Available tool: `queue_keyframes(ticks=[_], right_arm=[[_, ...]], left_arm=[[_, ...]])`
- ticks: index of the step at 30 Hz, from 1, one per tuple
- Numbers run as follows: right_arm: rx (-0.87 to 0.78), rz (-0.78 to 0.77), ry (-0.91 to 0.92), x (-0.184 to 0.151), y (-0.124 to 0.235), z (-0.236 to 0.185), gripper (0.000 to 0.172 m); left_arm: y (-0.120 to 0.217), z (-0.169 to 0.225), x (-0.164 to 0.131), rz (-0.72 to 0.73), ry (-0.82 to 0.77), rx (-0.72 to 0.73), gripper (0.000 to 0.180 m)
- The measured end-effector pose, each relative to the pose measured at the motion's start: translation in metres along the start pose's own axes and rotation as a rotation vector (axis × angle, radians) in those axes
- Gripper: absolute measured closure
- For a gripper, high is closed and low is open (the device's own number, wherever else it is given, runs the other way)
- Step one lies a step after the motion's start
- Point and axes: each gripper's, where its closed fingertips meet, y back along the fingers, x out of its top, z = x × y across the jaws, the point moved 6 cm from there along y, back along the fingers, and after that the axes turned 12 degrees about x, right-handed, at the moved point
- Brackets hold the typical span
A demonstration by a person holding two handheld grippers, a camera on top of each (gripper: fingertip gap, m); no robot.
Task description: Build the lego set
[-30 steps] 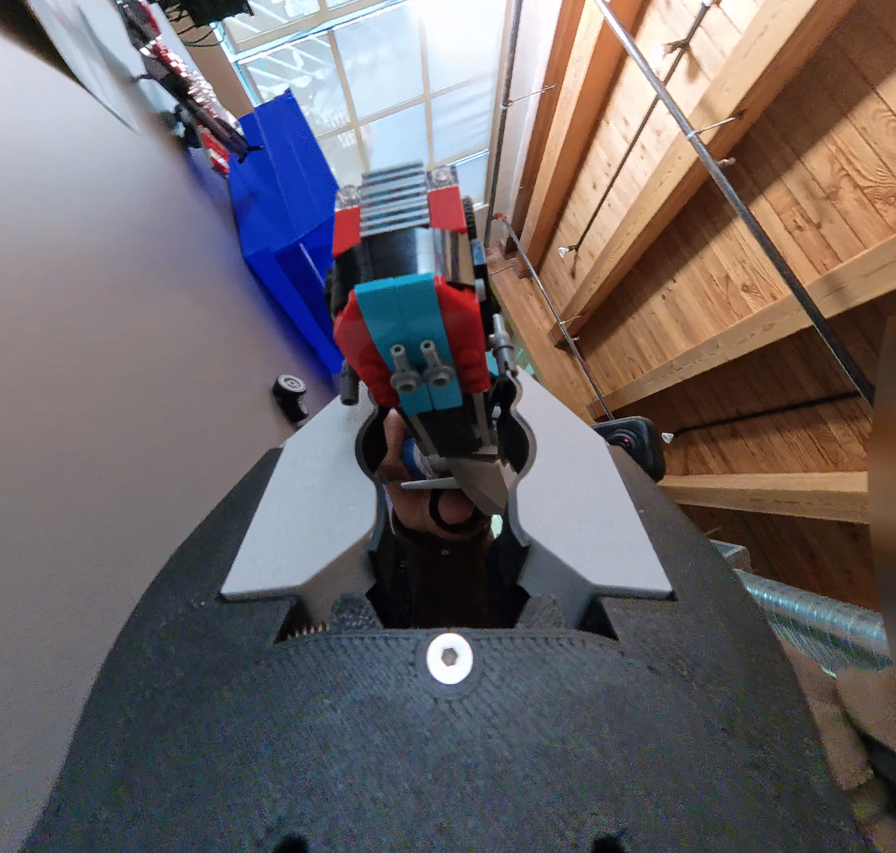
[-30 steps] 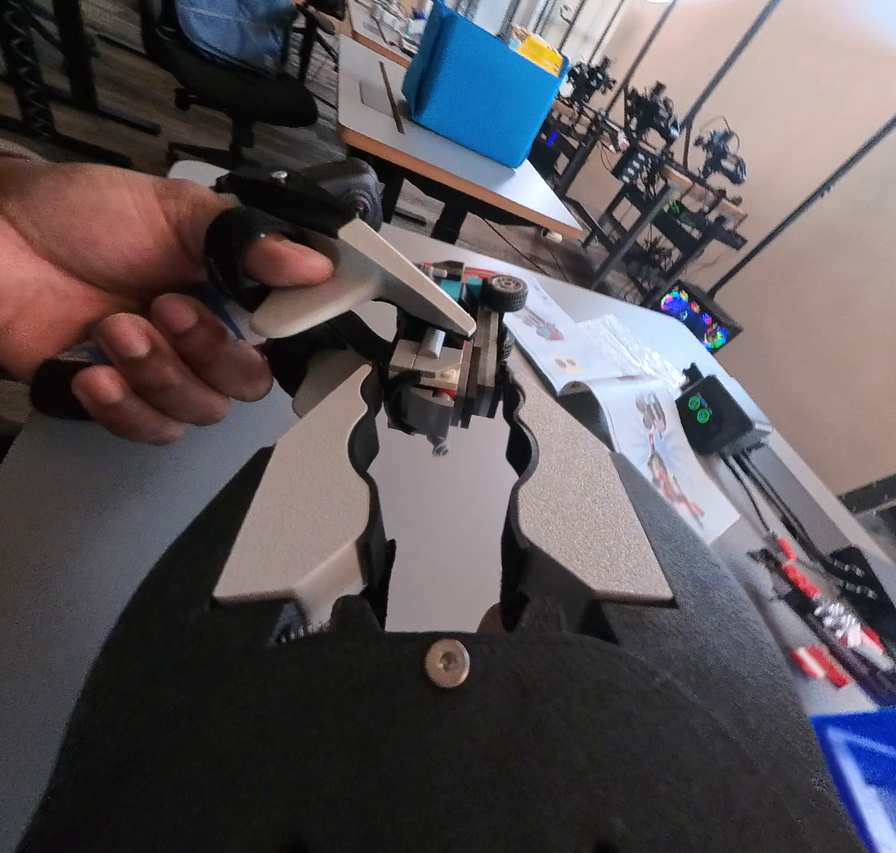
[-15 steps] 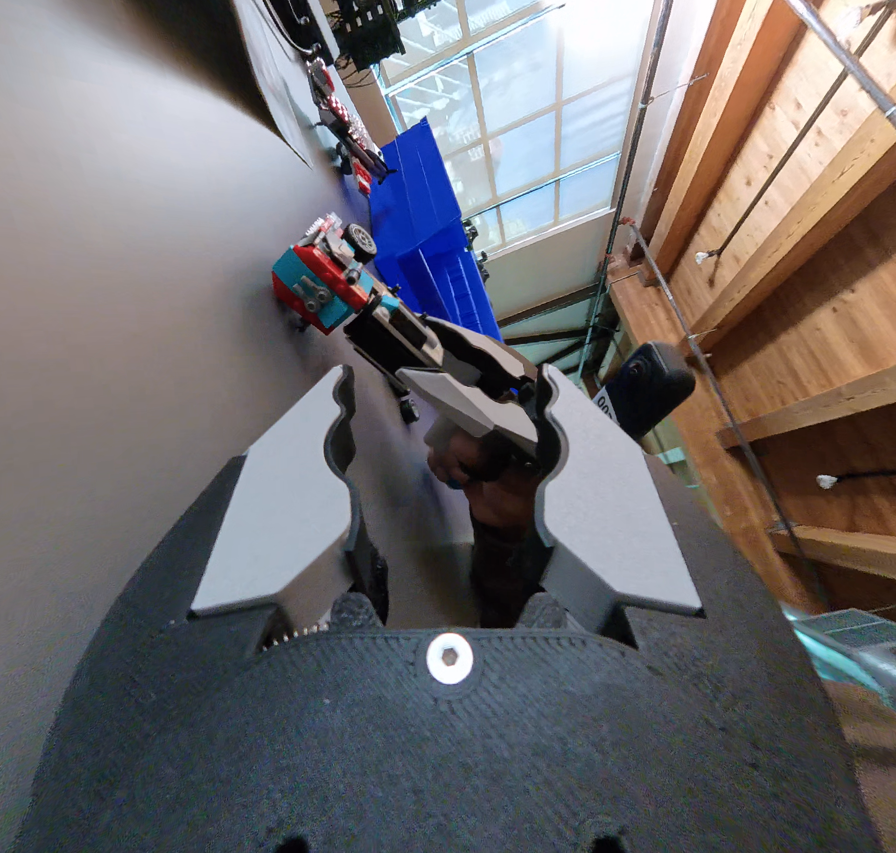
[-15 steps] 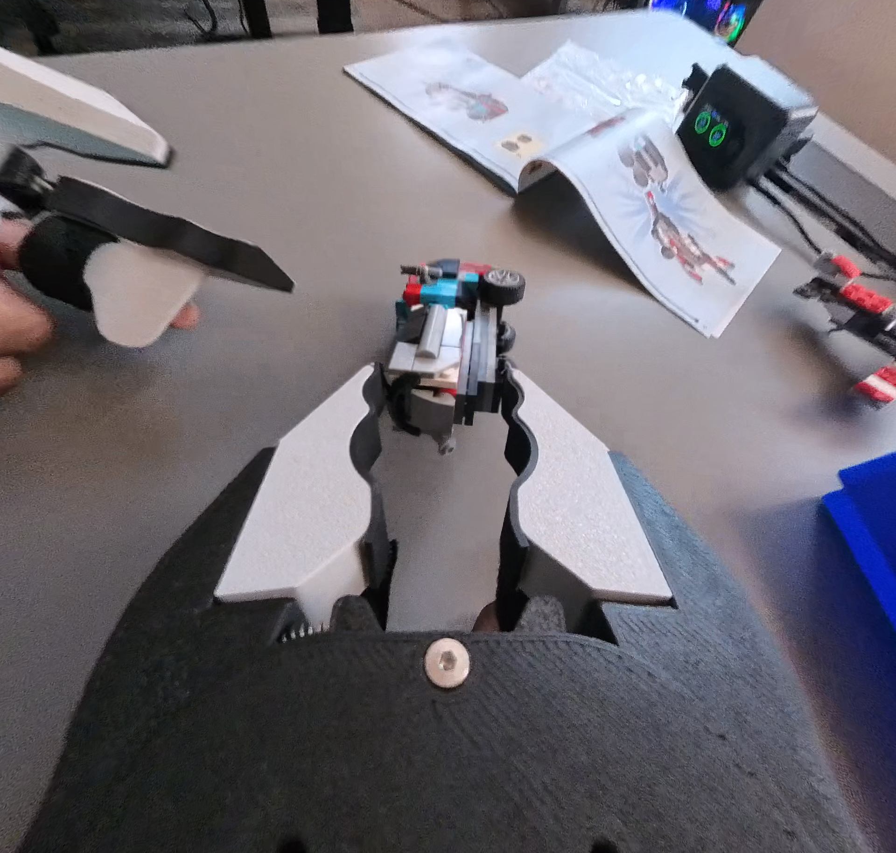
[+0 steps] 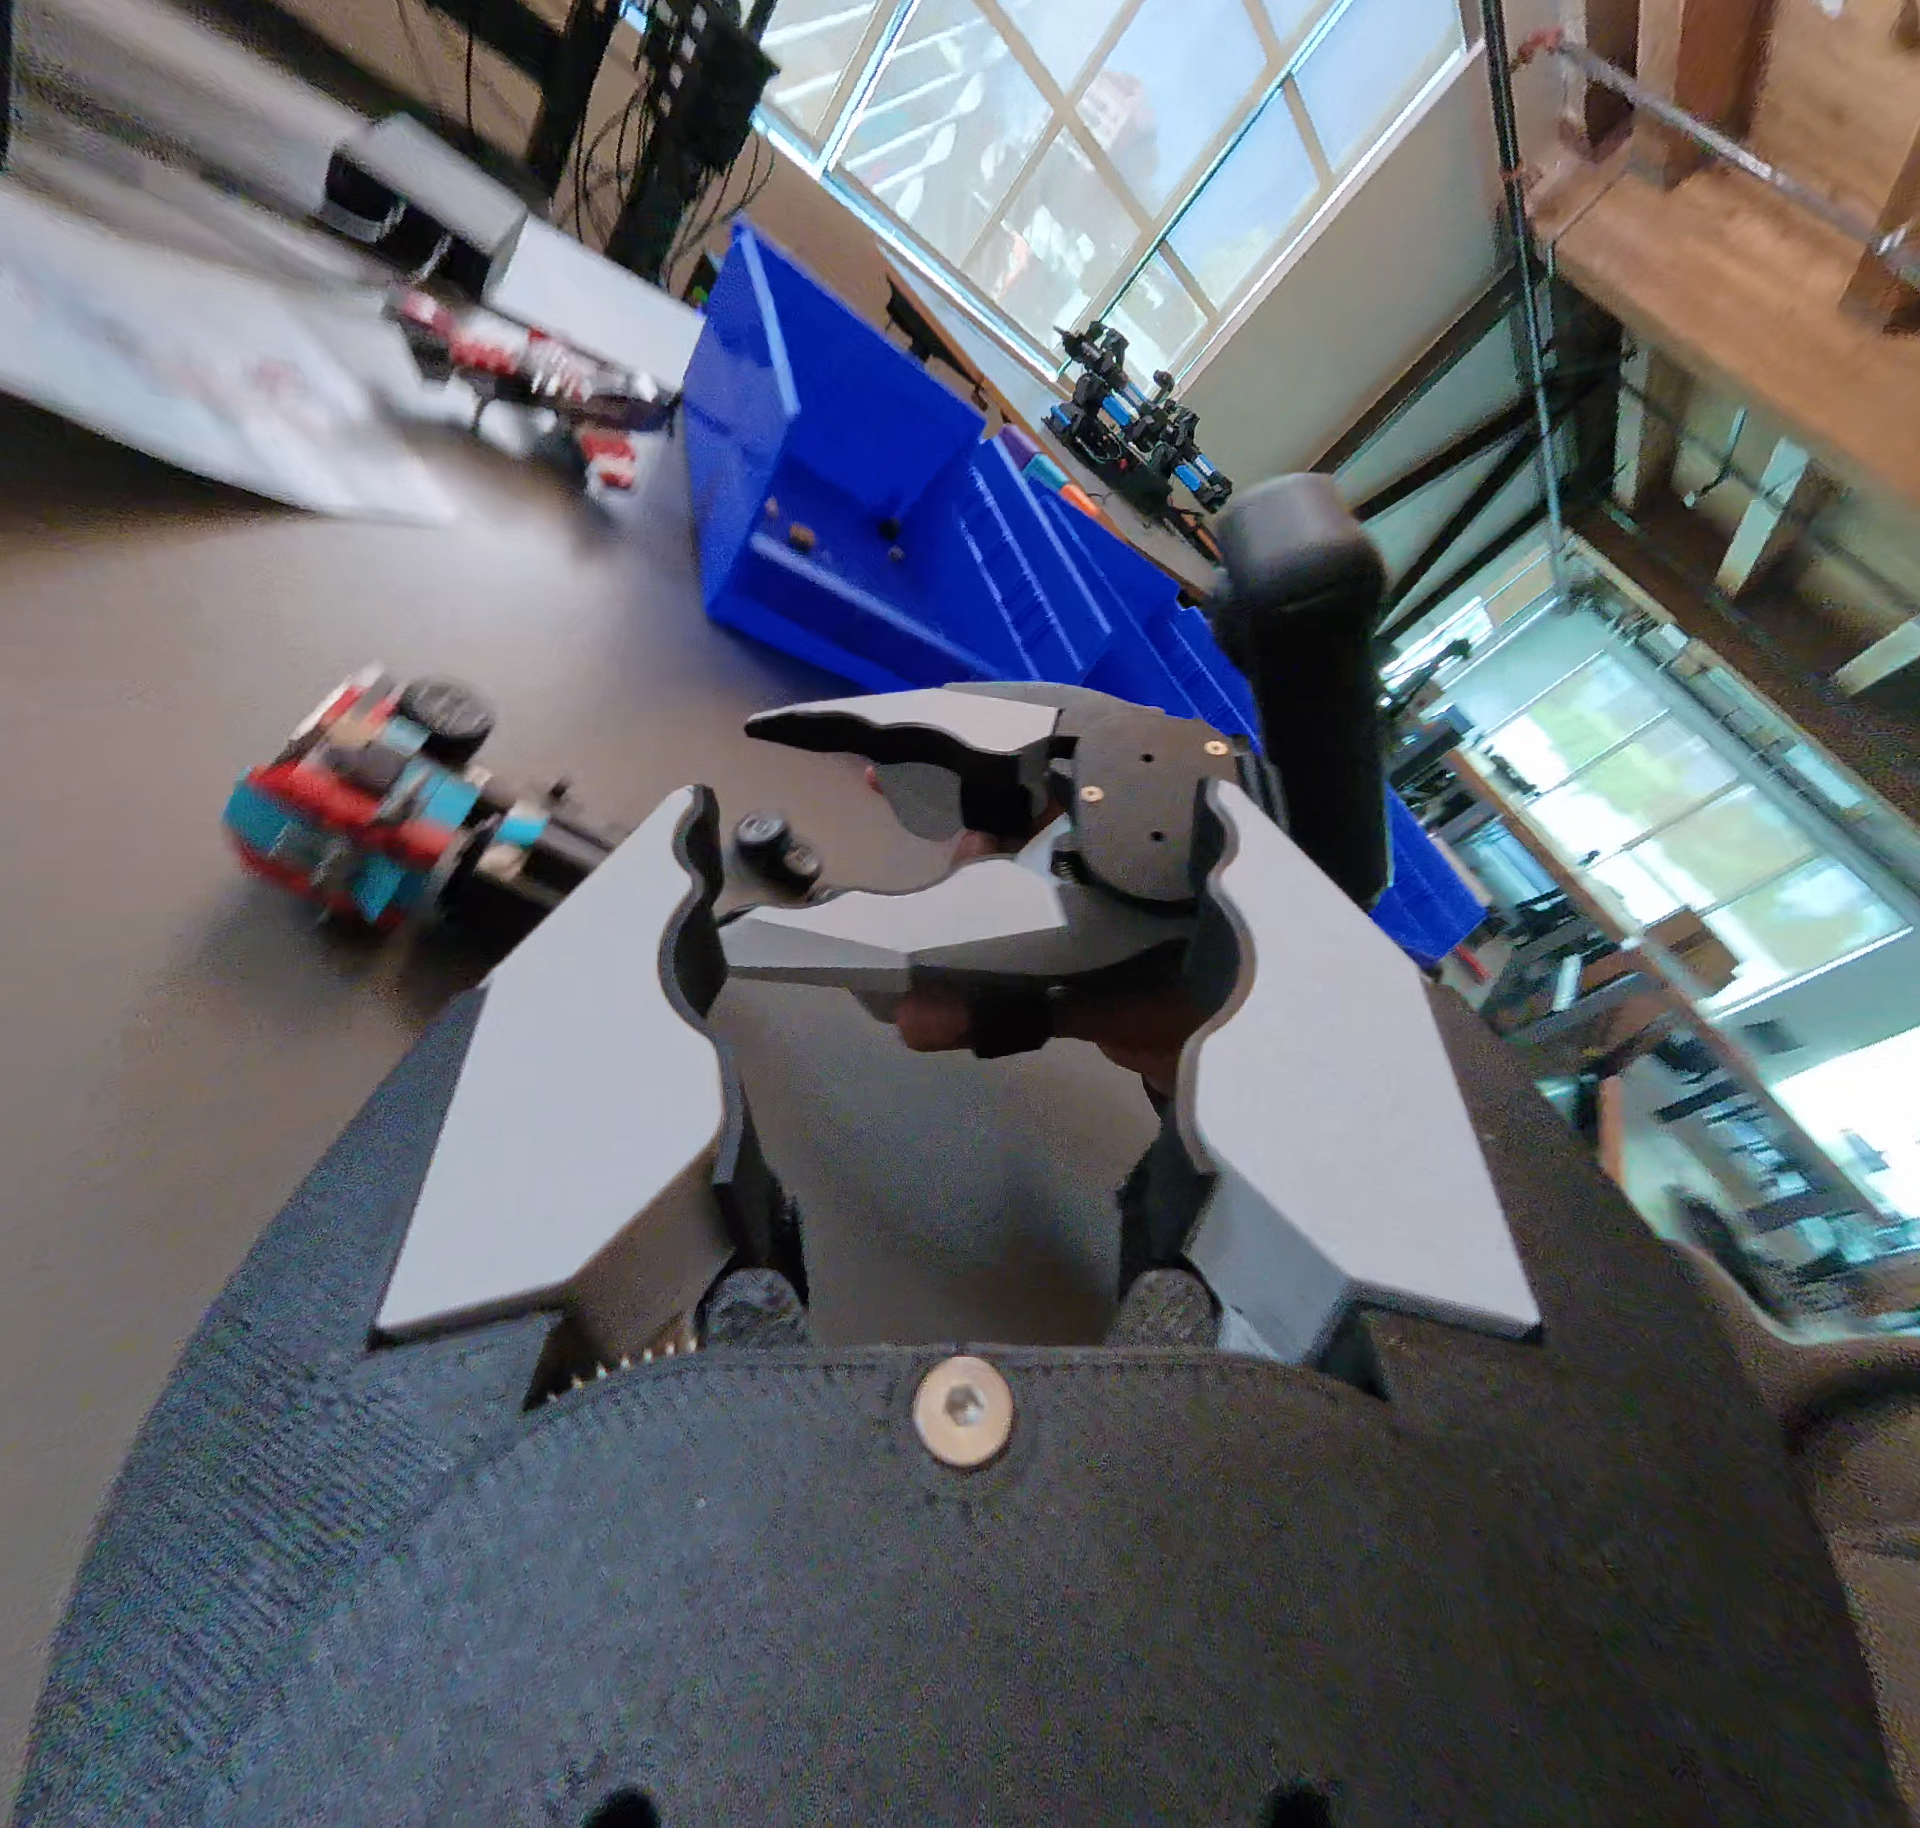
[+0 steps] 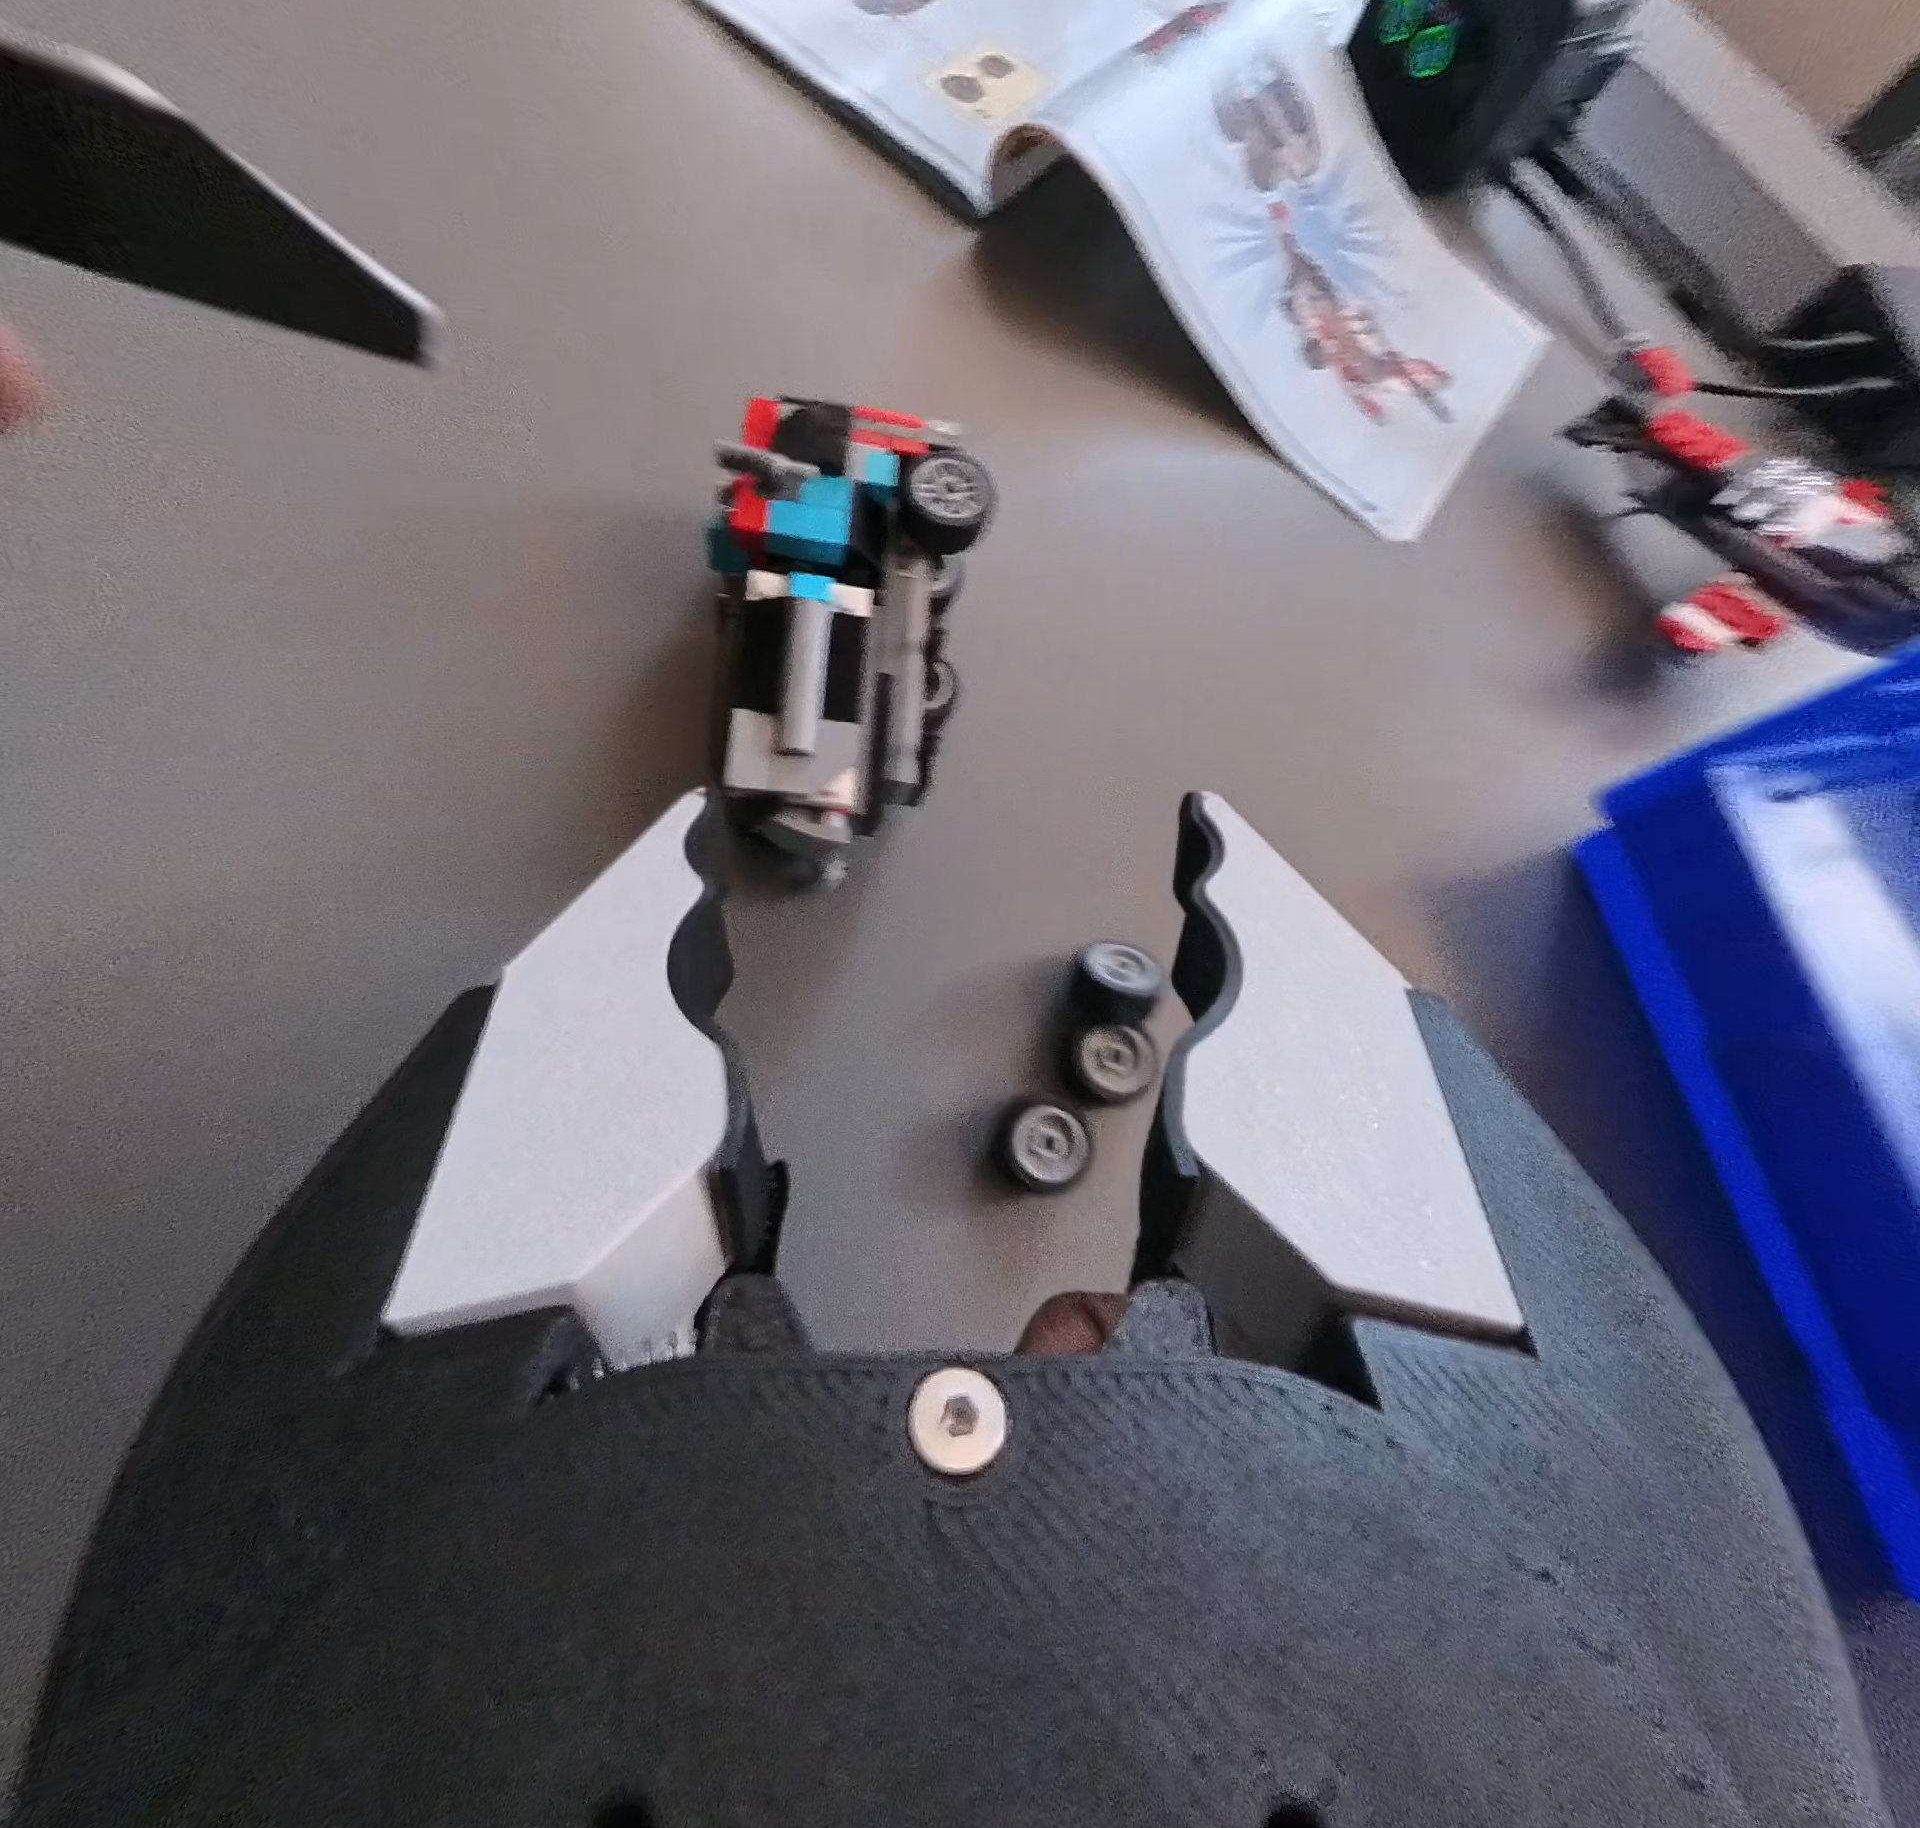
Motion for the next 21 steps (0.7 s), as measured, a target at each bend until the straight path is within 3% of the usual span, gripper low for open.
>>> queue_keyframes(ticks=[5, 8, 14, 21], right_arm=[[-0.379, -0.112, 0.062, -0.002, 0.035, 0.041, 0.081], [-0.563, -0.192, 0.088, -0.009, 0.045, 0.062, 0.078], [-0.685, -0.273, 0.102, -0.021, 0.047, 0.073, 0.073], [-0.695, -0.293, 0.114, -0.028, 0.051, 0.065, 0.072]], left_arm=[[-0.002, 0.070, 0.005, 0.099, -0.211, 0.018, 0.078], [-0.015, 0.086, -0.008, 0.077, -0.251, 0.034, 0.078], [-0.032, 0.085, -0.027, 0.032, -0.250, 0.063, 0.080], [-0.033, 0.085, -0.034, 0.013, -0.260, 0.068, 0.084]])
